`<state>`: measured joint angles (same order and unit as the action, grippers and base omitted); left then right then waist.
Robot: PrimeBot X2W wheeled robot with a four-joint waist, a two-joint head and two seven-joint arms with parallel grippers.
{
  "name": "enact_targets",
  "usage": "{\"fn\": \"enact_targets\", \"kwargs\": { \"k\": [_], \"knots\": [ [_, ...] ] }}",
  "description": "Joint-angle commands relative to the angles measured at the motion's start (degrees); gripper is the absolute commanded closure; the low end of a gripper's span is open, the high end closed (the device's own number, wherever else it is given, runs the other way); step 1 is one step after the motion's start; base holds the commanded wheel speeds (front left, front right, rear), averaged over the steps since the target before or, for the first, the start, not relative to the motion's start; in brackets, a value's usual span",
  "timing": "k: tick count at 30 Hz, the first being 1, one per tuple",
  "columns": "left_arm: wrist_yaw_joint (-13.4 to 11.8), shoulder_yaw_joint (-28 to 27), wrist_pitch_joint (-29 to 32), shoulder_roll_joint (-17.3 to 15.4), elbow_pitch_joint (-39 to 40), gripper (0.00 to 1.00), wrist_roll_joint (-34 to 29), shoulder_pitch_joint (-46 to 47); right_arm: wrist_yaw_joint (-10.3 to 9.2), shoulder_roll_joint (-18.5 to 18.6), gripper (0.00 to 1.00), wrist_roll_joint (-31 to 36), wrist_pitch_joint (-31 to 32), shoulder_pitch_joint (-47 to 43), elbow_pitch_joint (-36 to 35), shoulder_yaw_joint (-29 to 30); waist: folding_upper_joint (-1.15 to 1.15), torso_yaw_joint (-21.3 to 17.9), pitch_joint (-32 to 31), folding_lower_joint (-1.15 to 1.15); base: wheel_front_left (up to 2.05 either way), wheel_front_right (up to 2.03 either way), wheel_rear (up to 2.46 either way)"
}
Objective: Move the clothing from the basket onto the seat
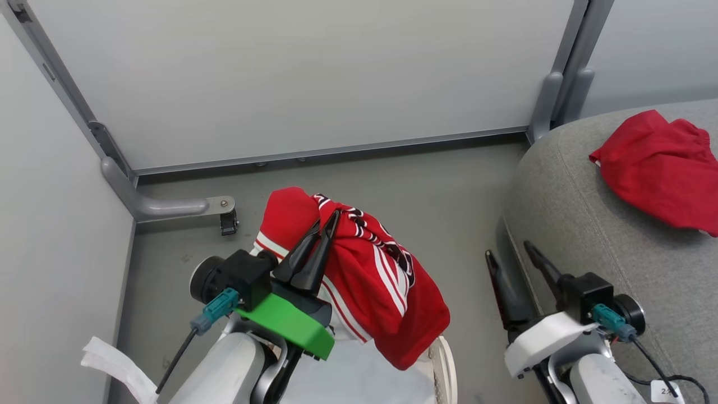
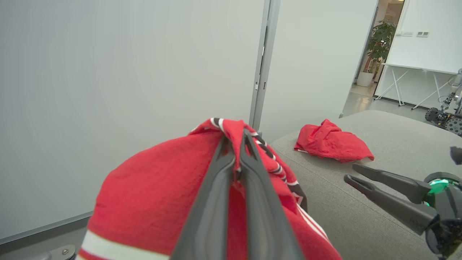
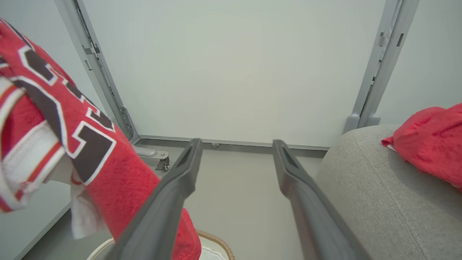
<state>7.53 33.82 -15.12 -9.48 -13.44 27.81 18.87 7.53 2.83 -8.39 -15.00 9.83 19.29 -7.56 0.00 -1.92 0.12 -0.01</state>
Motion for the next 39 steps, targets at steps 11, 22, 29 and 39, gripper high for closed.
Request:
{"fn": "enact_targets", "kwargs": {
  "k": [11,22,29,39],
  "knots": [
    [-0.1,1.1,0.0,0.5,0.5,1.0,-0.9,-0.6,-0.08,0.2,0.0,-3.0,-0.3,3.4,-6.8,-16.9,0.0,0.9,-0.2,0.01,0.0,0.0,0.0],
    [-0.1,3.3,0.0,1.5,0.2,1.0,-0.3,-0.4,-0.08,0.2,0.0,-1.9,-0.3,9.5,-3.7,-25.9,0.0,2.7,0.1,0.01,0.0,0.0,0.0],
    [-0.1,4.4,0.0,1.8,0.4,1.0,0.3,-0.1,-0.08,0.2,0.13,-0.9,-0.3,8.6,0.1,-24.9,0.0,3.8,0.4,0.01,0.0,0.0,0.0],
    [-0.1,5.4,0.0,1.7,0.9,1.0,1.1,0.9,-0.08,0.2,1.0,-2.8,-0.3,9.9,4.1,-25.1,0.0,4.6,0.8,0.01,0.0,0.0,0.0]
  ]
}}
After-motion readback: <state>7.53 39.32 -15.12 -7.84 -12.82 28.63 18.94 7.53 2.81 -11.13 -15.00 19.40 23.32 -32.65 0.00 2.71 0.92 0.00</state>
